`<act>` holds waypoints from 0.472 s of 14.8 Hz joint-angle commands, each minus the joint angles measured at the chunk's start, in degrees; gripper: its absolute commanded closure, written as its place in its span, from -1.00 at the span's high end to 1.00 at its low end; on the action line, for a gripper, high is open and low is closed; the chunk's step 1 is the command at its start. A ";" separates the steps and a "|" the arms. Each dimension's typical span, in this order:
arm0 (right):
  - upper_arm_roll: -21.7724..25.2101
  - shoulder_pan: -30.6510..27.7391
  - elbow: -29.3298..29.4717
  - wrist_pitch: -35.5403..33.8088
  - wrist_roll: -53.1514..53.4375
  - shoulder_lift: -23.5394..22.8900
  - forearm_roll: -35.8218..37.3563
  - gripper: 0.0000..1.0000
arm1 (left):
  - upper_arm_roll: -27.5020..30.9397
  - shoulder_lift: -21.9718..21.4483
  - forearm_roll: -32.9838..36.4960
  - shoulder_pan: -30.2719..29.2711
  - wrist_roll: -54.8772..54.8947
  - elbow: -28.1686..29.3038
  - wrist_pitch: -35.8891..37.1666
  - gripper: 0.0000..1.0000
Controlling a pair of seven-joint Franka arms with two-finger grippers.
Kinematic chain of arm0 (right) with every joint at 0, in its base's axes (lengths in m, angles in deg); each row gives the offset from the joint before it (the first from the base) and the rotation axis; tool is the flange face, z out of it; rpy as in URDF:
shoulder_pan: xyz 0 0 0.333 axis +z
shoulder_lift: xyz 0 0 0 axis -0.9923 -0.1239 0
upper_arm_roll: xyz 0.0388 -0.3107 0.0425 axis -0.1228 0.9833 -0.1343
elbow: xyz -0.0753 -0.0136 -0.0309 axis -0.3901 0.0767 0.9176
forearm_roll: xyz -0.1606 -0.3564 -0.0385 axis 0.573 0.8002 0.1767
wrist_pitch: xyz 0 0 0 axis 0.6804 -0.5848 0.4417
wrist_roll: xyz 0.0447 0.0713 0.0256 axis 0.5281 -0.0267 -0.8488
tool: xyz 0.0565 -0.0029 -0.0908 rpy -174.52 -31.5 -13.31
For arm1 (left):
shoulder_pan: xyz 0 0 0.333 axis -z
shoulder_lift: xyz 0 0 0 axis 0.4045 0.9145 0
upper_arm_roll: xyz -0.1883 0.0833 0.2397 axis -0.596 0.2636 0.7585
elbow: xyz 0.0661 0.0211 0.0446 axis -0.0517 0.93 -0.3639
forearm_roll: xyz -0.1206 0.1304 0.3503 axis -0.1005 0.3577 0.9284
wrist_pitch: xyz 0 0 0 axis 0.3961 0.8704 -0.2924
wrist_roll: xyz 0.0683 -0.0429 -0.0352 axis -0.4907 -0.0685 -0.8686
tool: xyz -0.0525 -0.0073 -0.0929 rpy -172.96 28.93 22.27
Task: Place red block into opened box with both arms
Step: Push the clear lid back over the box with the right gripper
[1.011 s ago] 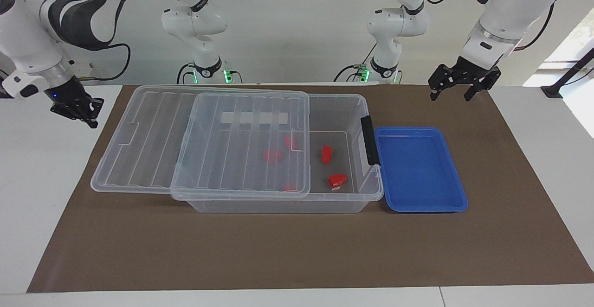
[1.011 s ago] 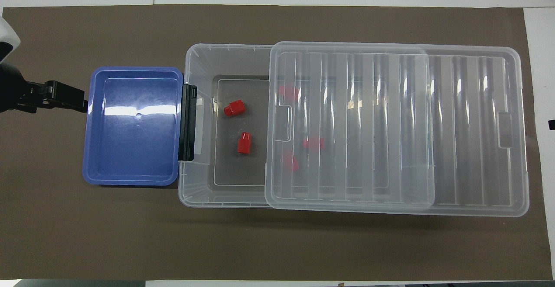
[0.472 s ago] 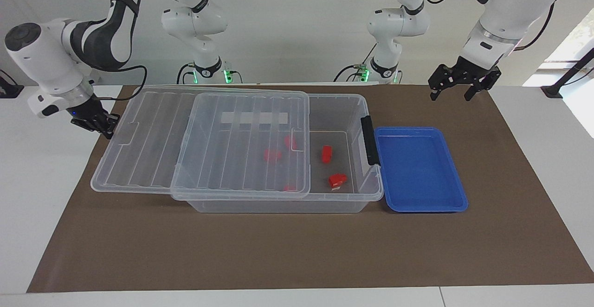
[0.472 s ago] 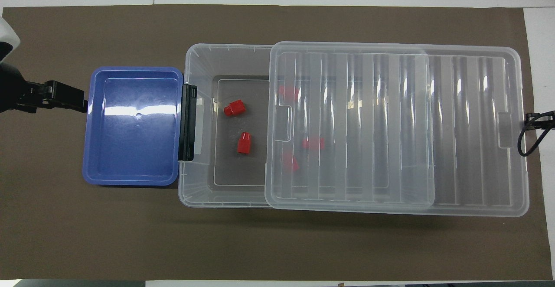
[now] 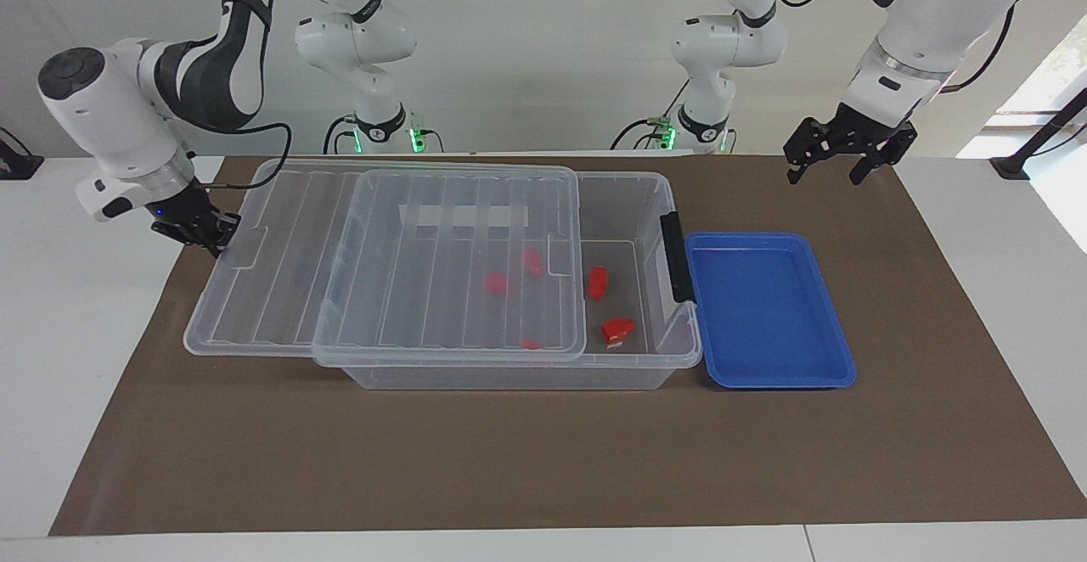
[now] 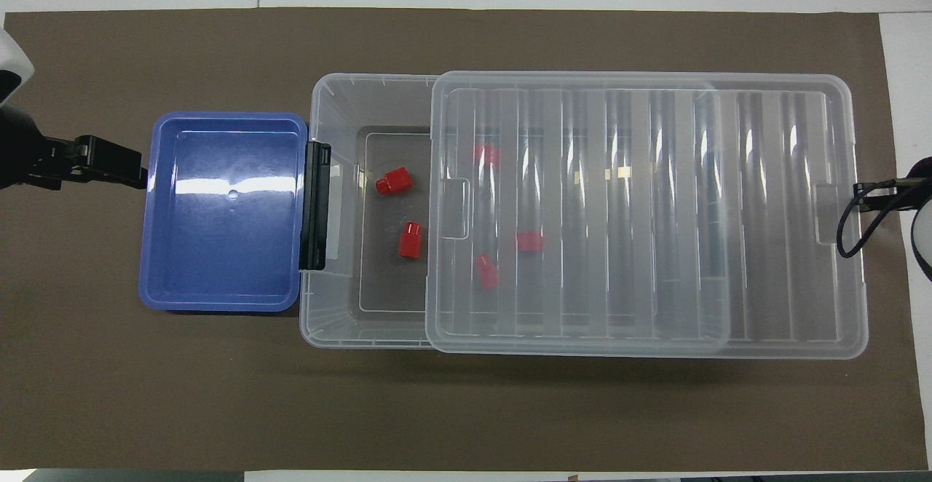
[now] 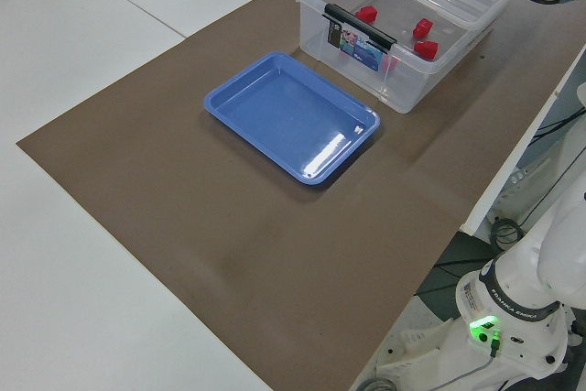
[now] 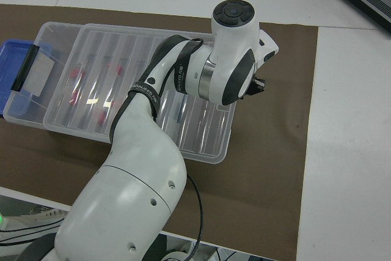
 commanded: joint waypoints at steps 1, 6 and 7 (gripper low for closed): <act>-1.23 0.16 -2.01 0.98 2.99 1.57 -0.04 -1.00 | -0.35 -1.53 0.78 -0.67 0.34 1.63 0.27 1.00; -6.15 0.34 -2.10 1.07 10.81 1.58 -0.13 -1.00 | -0.35 -1.53 0.78 -0.67 0.34 1.63 0.27 1.00; -6.94 0.34 -2.28 1.16 12.22 1.49 -0.13 -1.00 | -0.35 -1.53 0.78 -0.67 0.34 1.63 0.27 1.00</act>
